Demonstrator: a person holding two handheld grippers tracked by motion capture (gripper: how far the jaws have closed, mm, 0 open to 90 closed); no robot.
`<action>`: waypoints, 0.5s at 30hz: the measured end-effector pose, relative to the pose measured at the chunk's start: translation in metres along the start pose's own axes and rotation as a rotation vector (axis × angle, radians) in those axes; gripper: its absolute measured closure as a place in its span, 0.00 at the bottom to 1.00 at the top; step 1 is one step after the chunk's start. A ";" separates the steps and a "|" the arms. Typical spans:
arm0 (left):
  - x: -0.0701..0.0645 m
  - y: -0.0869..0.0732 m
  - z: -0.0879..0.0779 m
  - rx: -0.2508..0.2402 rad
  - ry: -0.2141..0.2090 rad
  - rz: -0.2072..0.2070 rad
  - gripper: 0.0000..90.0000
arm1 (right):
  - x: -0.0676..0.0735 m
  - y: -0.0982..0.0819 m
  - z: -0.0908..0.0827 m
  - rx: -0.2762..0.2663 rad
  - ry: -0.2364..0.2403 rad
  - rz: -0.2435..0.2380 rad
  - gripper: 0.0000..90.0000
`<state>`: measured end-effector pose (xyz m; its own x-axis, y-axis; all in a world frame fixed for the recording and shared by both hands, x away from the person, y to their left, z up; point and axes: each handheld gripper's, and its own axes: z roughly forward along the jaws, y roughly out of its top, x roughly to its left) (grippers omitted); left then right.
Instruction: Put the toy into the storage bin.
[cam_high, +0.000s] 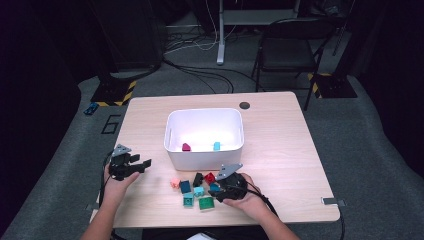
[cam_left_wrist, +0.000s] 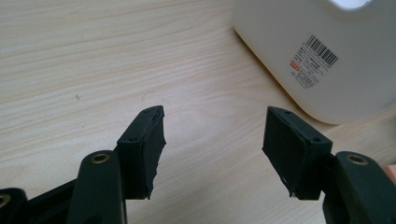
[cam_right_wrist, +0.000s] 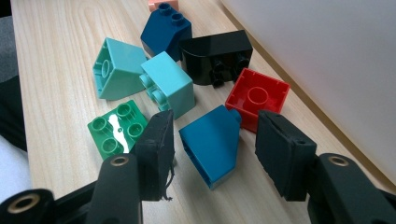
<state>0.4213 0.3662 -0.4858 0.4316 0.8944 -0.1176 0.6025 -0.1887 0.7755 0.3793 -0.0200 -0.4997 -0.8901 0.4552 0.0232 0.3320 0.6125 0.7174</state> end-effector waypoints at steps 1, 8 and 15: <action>0.000 0.000 0.000 0.001 0.000 0.000 0.42 | 0.000 0.000 0.001 0.003 0.001 -0.002 0.52; 0.000 0.000 0.000 0.001 -0.001 0.000 0.42 | -0.002 0.002 0.010 0.018 0.001 -0.015 0.52; 0.000 0.000 0.000 0.001 -0.002 0.001 0.42 | -0.001 0.004 0.013 0.018 0.003 -0.016 0.52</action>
<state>0.4215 0.3661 -0.4862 0.4335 0.8934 -0.1179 0.6027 -0.1901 0.7750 0.3857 -0.0098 -0.5063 -0.8964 0.4431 0.0142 0.3231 0.6310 0.7053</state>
